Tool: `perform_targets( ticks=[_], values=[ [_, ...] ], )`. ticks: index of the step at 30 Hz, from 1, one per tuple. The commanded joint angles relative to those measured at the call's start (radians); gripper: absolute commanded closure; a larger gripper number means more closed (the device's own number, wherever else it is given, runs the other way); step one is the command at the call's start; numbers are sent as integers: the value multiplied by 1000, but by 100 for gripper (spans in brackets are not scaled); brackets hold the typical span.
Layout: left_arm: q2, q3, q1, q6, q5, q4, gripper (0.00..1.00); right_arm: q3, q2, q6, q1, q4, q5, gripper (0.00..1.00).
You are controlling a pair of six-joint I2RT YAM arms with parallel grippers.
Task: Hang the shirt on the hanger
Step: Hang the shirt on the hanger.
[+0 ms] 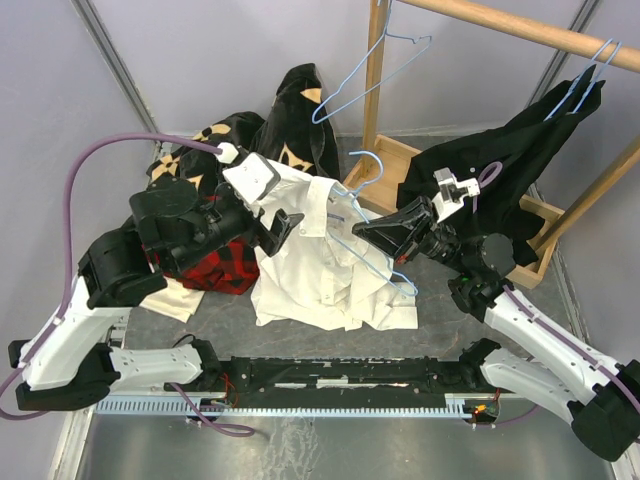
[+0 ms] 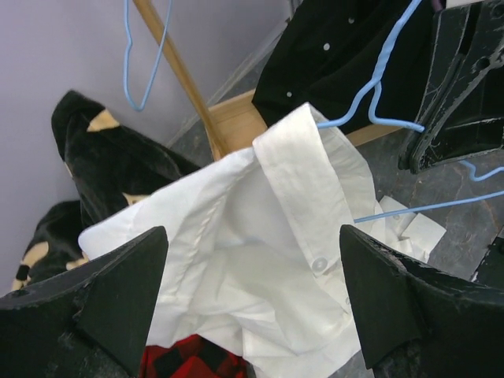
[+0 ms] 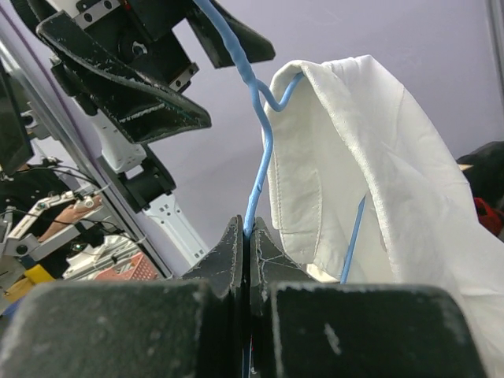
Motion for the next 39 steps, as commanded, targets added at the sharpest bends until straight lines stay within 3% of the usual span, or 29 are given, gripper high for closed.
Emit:
perform_targets(
  ticks=[1, 6, 10, 14, 22, 34, 39],
  values=[
    [15, 102, -3, 133, 119, 25, 5, 19, -25, 57, 3, 178, -39, 100],
    [77, 171, -4, 179, 204, -38, 7, 29, -40, 63, 3, 165, -84, 100],
    [72, 187, -3, 194, 193, -72, 9, 30, -62, 47, 3, 130, -93, 100],
    [45, 191, -3, 209, 173, -102, 19, 45, -54, 51, 3, 125, -116, 100],
    [54, 189, -4, 229, 149, -174, 22, 76, -36, 76, 4, 125, -206, 100],
    [38, 174, -3, 257, 121, -169, 32, 105, -20, 108, 5, 126, -291, 100],
    [57, 155, -3, 246, 196, -170, 34, 116, -11, 127, 4, 142, -313, 100]
  ],
)
